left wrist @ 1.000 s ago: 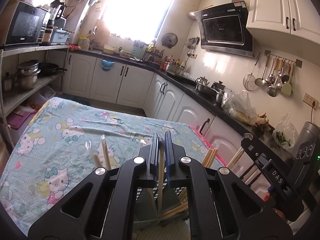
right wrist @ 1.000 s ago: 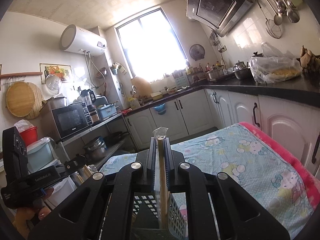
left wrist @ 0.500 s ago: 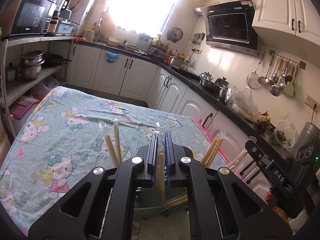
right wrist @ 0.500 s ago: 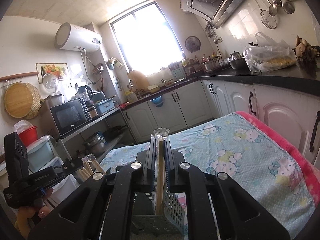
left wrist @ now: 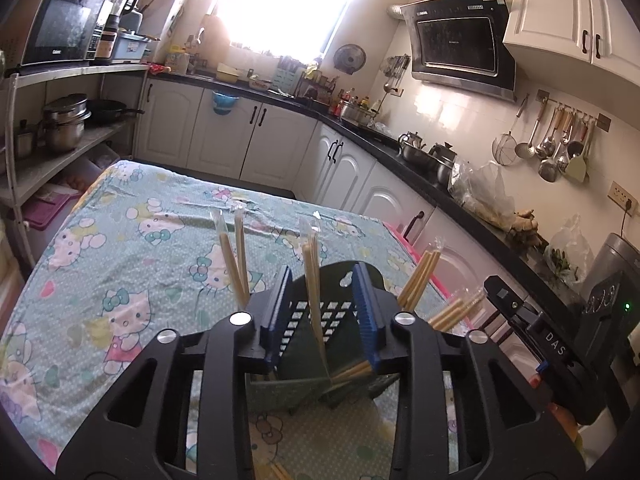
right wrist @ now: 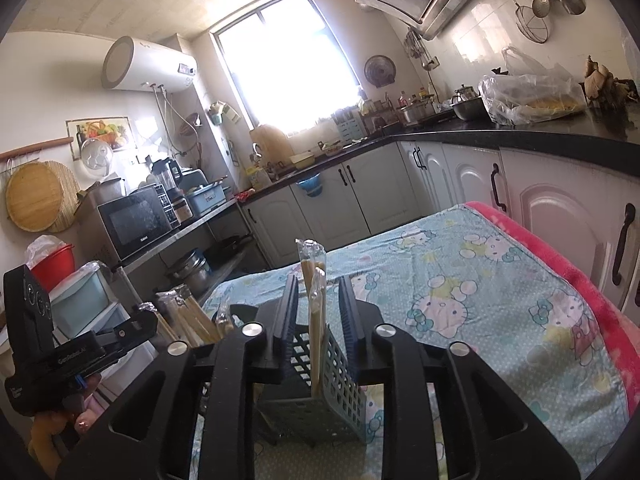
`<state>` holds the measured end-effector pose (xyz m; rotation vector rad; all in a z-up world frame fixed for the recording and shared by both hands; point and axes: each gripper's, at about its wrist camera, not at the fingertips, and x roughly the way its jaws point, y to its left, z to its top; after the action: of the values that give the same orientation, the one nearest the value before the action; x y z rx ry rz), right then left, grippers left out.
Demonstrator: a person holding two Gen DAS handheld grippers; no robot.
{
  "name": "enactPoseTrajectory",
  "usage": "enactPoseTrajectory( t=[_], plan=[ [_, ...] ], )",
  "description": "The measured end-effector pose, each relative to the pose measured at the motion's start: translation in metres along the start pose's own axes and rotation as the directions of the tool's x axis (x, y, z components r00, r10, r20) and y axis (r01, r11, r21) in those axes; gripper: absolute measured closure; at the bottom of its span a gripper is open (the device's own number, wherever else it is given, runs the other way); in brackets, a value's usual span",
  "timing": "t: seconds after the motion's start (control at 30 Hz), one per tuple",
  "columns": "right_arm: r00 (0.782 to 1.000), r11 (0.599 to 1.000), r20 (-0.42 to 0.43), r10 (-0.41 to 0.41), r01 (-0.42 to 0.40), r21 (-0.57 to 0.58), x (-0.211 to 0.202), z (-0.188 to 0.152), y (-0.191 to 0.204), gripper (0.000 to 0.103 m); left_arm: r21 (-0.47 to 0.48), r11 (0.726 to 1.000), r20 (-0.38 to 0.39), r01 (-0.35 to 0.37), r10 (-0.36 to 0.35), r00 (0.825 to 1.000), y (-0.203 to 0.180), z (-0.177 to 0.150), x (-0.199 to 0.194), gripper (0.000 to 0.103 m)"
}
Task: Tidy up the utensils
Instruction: 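Lower the held chopsticks into the basket openings with both grippers, then open both grippers to release the chopsticks upright in the basket, then withdraw both open grippers from the basket toward the last loose chopsticks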
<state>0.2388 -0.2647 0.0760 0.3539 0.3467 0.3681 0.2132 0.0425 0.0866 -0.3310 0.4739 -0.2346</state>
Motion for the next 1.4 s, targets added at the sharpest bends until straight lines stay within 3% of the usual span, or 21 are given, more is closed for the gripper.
enactPoseTrajectory(
  t=[0.4,0.73,1.4],
  plan=[
    [0.999,1.000,-0.045,-0.011,0.011,-0.009,-0.016,-0.009,0.003,0.066,0.004,1.000,-0.016,0.001,-0.001,1.000,0.000,-0.016,-0.016,0.056],
    [0.990,1.000,-0.142,-0.024,0.021,-0.019,-0.027,-0.031,0.000,0.057,0.012,1.000,-0.071,-0.013,0.014,0.997,0.005,-0.038,-0.021,0.042],
    [0.958,0.998,-0.284,-0.029,0.013,-0.060,-0.032,-0.068,0.002,0.051,-0.024,0.999,-0.206,-0.044,0.038,0.978,0.023,-0.084,-0.012,0.031]
  ],
)
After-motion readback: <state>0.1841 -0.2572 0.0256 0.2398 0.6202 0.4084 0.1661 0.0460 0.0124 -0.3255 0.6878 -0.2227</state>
